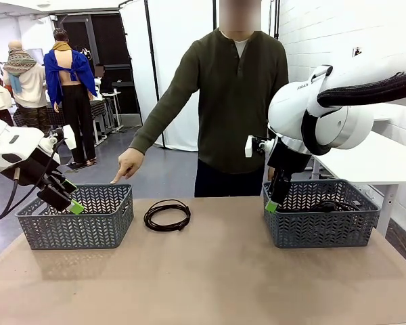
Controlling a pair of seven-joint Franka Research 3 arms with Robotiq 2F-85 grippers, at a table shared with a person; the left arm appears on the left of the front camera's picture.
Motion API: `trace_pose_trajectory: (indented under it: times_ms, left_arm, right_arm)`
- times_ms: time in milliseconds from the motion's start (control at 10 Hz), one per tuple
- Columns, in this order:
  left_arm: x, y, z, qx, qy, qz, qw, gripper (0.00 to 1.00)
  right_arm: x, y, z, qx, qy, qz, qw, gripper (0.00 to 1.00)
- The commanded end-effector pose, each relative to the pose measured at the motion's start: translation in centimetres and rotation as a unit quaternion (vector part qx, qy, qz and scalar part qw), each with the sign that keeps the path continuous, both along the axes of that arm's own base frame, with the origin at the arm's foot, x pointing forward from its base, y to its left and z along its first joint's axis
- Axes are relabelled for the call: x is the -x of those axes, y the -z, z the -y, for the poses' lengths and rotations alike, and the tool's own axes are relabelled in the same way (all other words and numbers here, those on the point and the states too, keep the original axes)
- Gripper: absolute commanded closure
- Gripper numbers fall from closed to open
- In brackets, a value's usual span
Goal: Organize the cables according to human instructions.
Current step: Pick up a bundle of cables and place it in the basket indicated by the human.
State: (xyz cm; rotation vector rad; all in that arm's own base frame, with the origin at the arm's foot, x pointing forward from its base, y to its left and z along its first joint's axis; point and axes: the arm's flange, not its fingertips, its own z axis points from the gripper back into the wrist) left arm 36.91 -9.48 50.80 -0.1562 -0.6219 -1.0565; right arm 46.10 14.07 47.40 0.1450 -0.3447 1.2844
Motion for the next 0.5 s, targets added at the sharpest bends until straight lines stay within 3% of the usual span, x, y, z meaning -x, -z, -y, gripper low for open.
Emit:
trace_pose_trajectory:
  times_ms: [0,400]
  left_arm:
    - [-0.13,0.05,-0.25,0.008,0.007,-0.002,1.0,0.0]
    - [-0.13,0.05,-0.25,0.008,0.007,-0.002,1.0,0.0]
  right_arm:
    - [0.01,0.03,-0.02,0.001,0.003,0.0,1.0,0.0]
    - [0.01,0.03,-0.02,0.001,0.003,0.0,1.0,0.0]
